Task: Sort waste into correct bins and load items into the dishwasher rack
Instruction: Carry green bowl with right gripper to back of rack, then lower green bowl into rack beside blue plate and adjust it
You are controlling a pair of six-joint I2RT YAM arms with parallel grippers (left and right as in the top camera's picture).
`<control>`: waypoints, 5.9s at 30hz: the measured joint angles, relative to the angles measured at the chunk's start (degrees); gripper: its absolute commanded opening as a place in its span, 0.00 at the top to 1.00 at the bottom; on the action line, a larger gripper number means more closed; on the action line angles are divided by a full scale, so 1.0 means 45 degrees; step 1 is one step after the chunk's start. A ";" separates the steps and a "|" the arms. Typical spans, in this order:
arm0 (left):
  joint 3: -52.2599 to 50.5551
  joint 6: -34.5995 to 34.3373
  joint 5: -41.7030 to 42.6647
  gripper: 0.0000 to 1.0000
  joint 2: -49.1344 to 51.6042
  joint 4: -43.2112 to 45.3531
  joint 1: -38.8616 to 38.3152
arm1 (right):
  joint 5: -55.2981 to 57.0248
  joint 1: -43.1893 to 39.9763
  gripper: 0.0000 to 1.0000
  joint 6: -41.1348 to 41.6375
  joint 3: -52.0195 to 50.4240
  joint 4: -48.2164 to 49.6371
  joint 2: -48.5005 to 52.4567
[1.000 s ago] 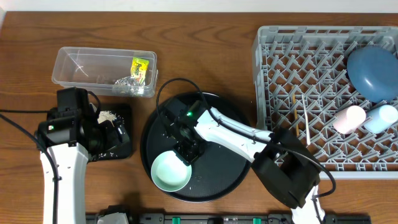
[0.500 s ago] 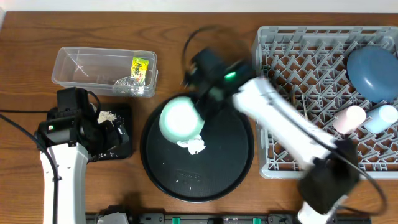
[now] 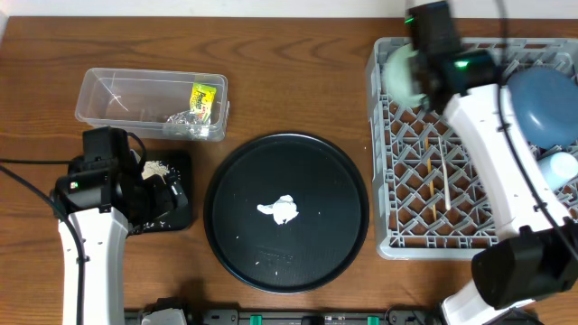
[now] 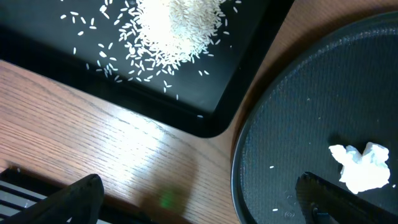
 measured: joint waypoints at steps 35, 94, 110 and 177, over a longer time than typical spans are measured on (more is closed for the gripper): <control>0.0000 -0.0233 0.0000 0.00 0.0000 0.0039 0.0000 | -0.3206 -0.4886 0.94 -0.0296 -0.0005 0.2710 0.1229; 0.0000 -0.0617 0.0000 0.00 0.0000 0.0039 0.0000 | 0.0860 -0.5625 0.99 -0.3900 0.0675 0.5280 0.2584; 0.0000 -0.0612 0.0000 0.00 0.0000 -0.0024 -0.0005 | 0.4352 -0.3643 0.99 -0.6382 0.0612 0.5217 0.2589; 0.0000 -0.0617 0.0000 0.00 0.0000 -0.0423 0.0000 | 0.6892 -0.0466 0.93 -1.2060 -0.4682 1.2070 0.2516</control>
